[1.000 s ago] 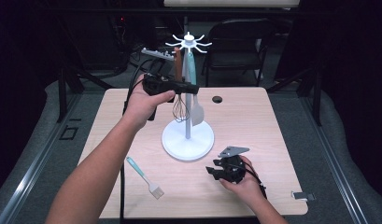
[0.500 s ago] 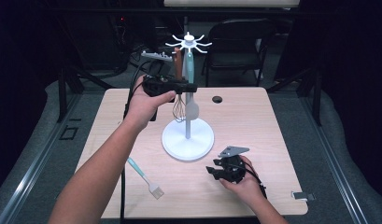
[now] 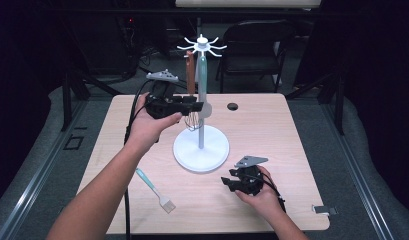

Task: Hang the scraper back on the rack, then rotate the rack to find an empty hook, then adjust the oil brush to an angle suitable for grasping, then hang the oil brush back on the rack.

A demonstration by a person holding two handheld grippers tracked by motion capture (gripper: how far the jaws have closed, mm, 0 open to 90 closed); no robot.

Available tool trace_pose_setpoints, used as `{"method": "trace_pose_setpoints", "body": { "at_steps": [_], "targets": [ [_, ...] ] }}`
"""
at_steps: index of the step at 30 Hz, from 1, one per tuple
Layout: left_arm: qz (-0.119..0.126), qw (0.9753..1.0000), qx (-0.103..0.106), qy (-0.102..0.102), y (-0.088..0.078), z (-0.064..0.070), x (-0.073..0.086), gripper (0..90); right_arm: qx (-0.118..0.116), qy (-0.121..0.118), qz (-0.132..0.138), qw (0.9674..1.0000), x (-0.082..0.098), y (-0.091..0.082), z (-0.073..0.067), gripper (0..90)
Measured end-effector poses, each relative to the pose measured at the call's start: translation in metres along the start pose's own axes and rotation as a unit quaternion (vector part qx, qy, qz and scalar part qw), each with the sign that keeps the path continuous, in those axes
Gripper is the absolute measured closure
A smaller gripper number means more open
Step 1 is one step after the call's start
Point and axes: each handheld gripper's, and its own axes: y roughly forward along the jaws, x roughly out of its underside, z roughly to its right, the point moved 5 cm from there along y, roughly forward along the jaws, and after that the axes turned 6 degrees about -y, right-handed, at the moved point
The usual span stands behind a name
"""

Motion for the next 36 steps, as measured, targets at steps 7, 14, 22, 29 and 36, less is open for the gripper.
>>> {"method": "trace_pose_setpoints", "body": {
  "at_steps": [7, 14, 22, 29, 36],
  "targets": [
    [-0.008, 0.9997, -0.018, -0.009, -0.003, -0.005, 0.022, 63.7, 0.006, -0.002, 0.006, 1.0, -0.001, 0.0, 0.001, 50.4],
    [-0.022, 0.999, -0.026, -0.027, 0.002, -0.019, 0.052, 62.1, 0.017, 0.001, 0.011, 0.9998, -0.001, -0.001, 0.004, 48.2],
    [-0.027, 0.9976, -0.044, -0.046, 0.006, -0.033, 0.086, 62.2, 0.022, 0.006, 0.013, 0.9997, -0.001, -0.001, 0.008, 46.1],
    [-0.042, 0.9957, -0.059, -0.059, 0.01, -0.043, 0.128, 61.1, 0.022, -0.012, 0.009, 0.9996, -0.002, -0.001, 0.013, 45.5],
    [-0.045, 0.9925, -0.072, -0.088, 0.009, -0.057, 0.167, 60.6, 0.01, 0.001, -0.006, 0.9999, -0.005, -0.004, 0.02, 55.4]
  ]
}}
